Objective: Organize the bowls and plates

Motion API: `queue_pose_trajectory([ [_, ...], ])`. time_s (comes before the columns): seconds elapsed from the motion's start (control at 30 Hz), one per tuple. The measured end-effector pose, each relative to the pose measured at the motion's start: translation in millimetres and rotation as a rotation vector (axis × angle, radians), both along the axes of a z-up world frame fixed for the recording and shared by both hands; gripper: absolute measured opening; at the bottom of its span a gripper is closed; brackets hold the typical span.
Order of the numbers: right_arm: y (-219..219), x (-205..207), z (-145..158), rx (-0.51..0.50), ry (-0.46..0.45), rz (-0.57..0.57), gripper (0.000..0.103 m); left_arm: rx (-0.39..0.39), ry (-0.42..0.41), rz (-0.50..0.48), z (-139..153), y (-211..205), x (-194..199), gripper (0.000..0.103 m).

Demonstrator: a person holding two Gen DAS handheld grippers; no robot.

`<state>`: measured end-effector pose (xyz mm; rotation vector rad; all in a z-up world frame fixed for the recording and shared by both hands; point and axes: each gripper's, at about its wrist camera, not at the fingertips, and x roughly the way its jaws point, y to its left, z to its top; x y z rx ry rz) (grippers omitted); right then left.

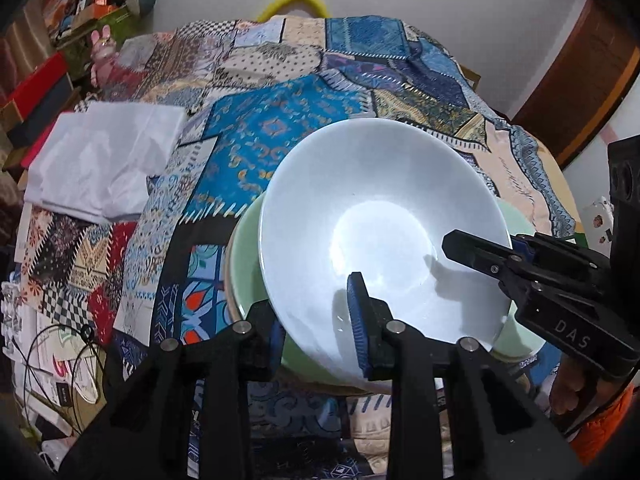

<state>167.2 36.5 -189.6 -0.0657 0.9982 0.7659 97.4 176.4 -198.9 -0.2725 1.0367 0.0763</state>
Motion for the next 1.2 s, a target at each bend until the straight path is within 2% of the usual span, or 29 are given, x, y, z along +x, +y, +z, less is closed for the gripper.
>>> queue_pose_trajectory([
  [0.3, 10.6, 0.7, -11.5, -0.014, 0.024, 0.022, 0.019, -0.003, 0.016, 0.014, -9.7, 7.7, -4.8, 0.027],
  [0.63, 12.6, -1.4, -13.4, -0.055, 0.007, 0.039, 0.022, 0.063, 0.029, 0.003, -15.2, 1.4, -4.9, 0.026],
  [1.07, 2.0, -0.6, -6.0, -0.035, -0.025, 0.041, 0.022, 0.026, 0.050, 0.034, -14.5, 8.8, -2.7, 0.027],
  [1.2, -2.4, 0.6, -6.0, -0.032, -0.023, 0.034, 0.022, 0.036, 0.037, 0.041, -9.1, 8.3, -5.2, 0.027],
])
